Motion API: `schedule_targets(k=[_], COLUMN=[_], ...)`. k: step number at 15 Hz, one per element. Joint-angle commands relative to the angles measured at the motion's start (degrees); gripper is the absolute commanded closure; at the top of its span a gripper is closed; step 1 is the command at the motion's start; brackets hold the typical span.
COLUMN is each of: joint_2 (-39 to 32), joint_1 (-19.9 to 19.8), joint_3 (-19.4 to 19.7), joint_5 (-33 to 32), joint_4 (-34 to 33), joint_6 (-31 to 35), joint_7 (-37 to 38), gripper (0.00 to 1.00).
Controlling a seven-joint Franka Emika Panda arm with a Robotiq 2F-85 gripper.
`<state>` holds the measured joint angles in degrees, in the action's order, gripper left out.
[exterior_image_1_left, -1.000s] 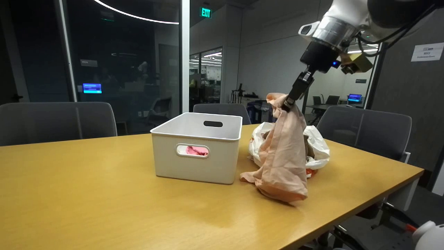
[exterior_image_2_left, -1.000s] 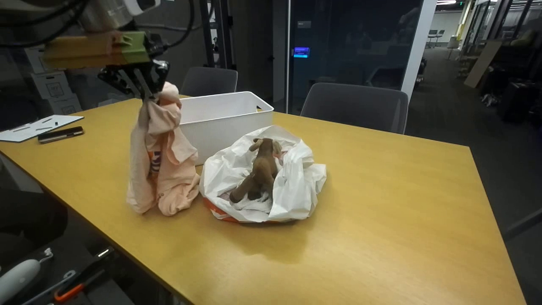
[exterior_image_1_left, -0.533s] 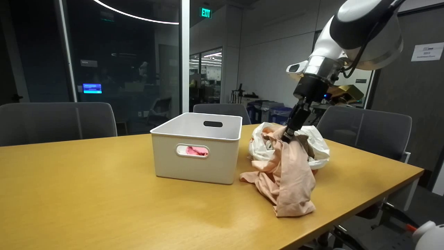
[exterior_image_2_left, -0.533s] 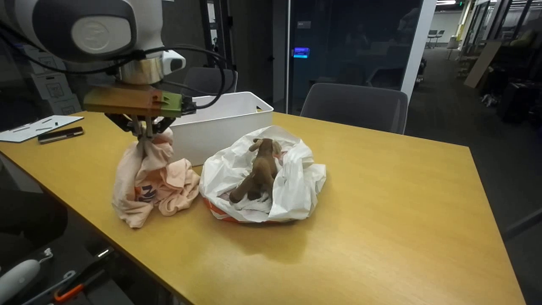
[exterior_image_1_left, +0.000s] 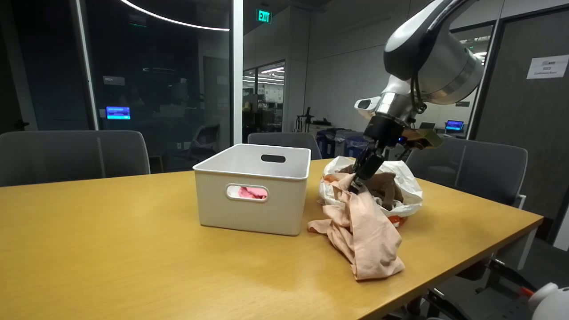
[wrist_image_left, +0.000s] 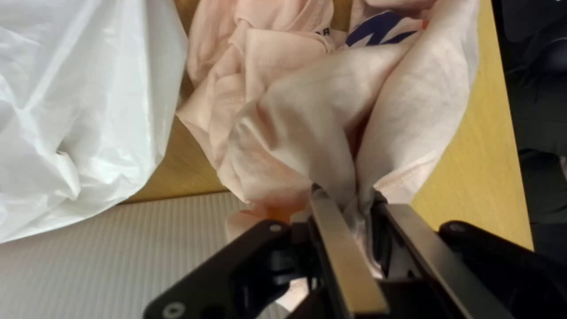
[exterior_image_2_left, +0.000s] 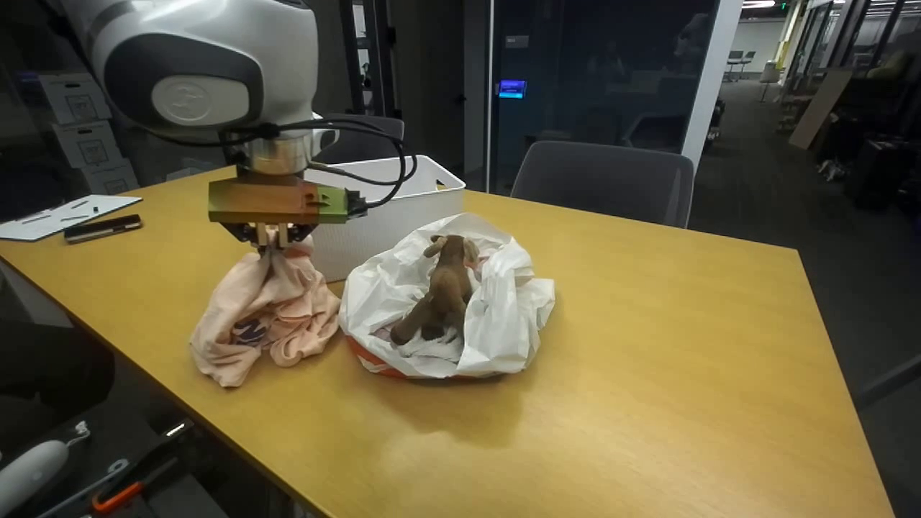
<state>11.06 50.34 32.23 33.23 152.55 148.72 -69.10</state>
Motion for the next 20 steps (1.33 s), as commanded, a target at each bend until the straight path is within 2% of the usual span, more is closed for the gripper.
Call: schedule_targets(k=[1,2,3,4,7,9,12,16,20], joint_2=[-4.53,-5.23,-6.33,-6.62,-6.62,-7.43,-10.14,-14.96,-19.48], joint_1=[0.90,0.70,-8.91,-11.08,-21.29,-26.93,-32.19,-36.04,-37.95], joint_3=[1.88,1.97,-7.53,-9.74,-19.87,-24.99,-29.64,-34.56,-38.64], joint_5=[4.15,4.76,6.44,6.32,2.74,2.55,4.73,6.30,4.14], joint_4=[-3.48,-4.06,-4.65,-4.80,-4.40,-4.33,-4.79,-5.47,-6.15], joint_6=[-0.73,-1.71,-4.13,-4.83,-6.13,-7.41,-7.89,-4.95,1.06], joint_7=[-3.09,-2.41,-1.92,-1.01,3.81,4.91,2.55,1.17,7.77], gripper=[0.49,0.41,0.32,0.25,0.03,0.00,0.00,0.00,0.00])
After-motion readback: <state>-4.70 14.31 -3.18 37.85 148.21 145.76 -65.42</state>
